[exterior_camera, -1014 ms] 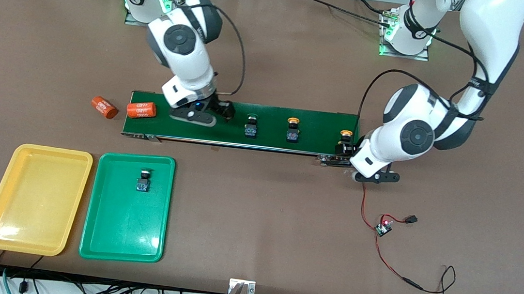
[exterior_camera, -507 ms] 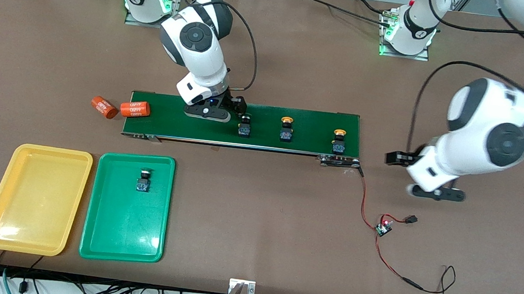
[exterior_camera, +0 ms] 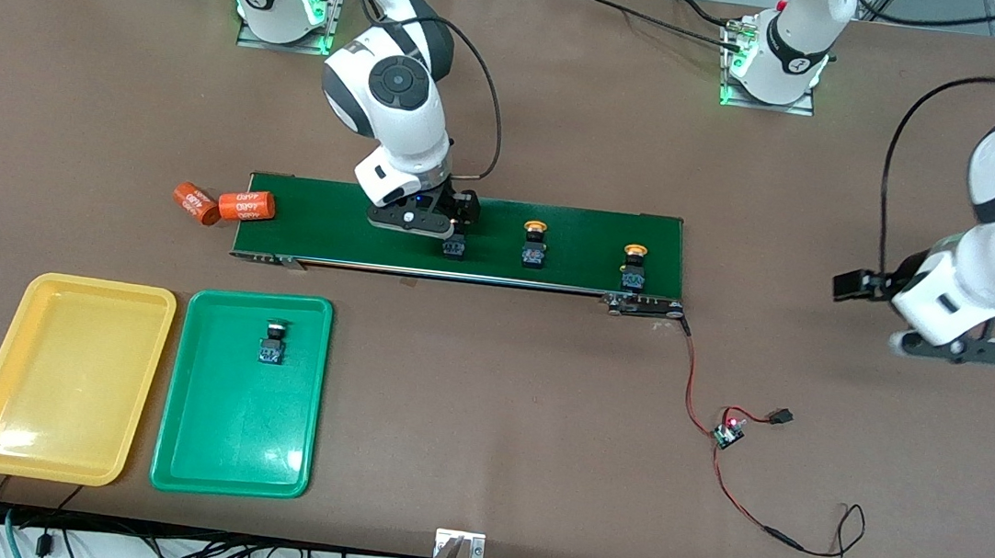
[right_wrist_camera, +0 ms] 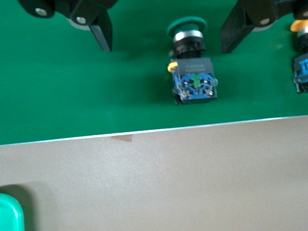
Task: Sort buttons by color to trays
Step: 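Grasp the next belt button with the right gripper while the left withdraws, then carry the green-capped button with the right gripper over the green tray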
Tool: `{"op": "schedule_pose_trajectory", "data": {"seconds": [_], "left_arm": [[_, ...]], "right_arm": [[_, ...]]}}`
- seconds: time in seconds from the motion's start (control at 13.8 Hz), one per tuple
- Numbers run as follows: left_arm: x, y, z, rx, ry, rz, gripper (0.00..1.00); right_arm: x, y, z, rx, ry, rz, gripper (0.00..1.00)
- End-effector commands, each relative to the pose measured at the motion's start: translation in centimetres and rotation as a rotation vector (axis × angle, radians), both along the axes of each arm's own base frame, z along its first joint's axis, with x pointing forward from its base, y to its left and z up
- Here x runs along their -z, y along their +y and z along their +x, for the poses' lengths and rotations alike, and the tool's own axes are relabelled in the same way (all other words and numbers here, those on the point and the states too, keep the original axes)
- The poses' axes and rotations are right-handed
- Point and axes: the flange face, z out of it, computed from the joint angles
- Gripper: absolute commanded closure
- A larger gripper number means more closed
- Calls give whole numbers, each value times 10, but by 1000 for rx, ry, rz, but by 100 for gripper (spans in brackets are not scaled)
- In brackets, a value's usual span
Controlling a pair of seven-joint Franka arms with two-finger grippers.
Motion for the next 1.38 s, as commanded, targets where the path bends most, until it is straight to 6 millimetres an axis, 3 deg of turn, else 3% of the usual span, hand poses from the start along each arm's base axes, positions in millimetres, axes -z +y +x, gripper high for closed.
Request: {"op": "schedule_pose_trajectory", "data": {"seconds": [0.0,0.14,0.36,0.43,0.72,0.87,0.94,1.16,1.3], "left_arm": [[-36,-1,-43,16,32,23,0],[-64,-4,-55,28,10,16,0],[-90,-13,-60,75,-30,7,0],[-95,-13,-59,76,-42,5,0],[-103,-13,-40,78,-67,6,0],[-102,-16,-31,81,-67,3,0],[-101,-18,-31,80,-66,3,0],[-101,-17,-31,81,-66,3,0],[-101,-17,-31,76,-66,3,0]], "right_arm": [[6,13,8,-2,-16,-1,0],[17,5,15,-12,-27,-27,1],[31,-2,22,-35,-46,-42,13],[34,-4,24,-36,-47,-43,21],[34,-10,29,-46,-50,-47,70],[23,-13,41,-28,-66,-37,92],[15,-22,52,0,-78,-37,97],[-14,-45,80,36,-104,-51,100],[-34,-83,114,-9,-96,-93,100]]}}
